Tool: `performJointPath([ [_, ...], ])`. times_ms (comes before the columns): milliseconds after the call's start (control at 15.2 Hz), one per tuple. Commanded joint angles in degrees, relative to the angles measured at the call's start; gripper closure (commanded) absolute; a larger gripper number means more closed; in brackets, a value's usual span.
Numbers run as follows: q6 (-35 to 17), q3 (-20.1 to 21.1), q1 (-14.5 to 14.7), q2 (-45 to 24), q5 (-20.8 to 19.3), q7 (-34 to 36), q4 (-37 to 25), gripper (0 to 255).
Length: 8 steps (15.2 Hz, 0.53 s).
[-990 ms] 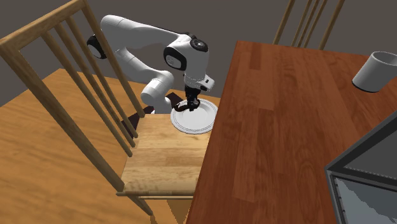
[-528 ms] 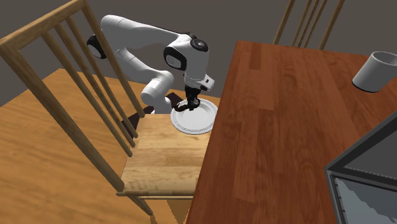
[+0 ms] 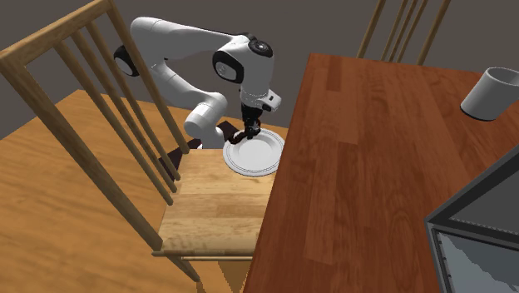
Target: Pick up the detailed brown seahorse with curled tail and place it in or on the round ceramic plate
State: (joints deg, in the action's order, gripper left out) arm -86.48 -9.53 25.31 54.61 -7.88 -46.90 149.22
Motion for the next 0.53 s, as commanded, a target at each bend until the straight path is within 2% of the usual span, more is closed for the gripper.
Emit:
performJointPath([
  [0,1.5,0.1,0.0,-0.2,0.1,-0.2,-1.7,255],
  [462,5.6,0.6,0.3,-1.4,0.6,-0.3,-7.0,255],
])
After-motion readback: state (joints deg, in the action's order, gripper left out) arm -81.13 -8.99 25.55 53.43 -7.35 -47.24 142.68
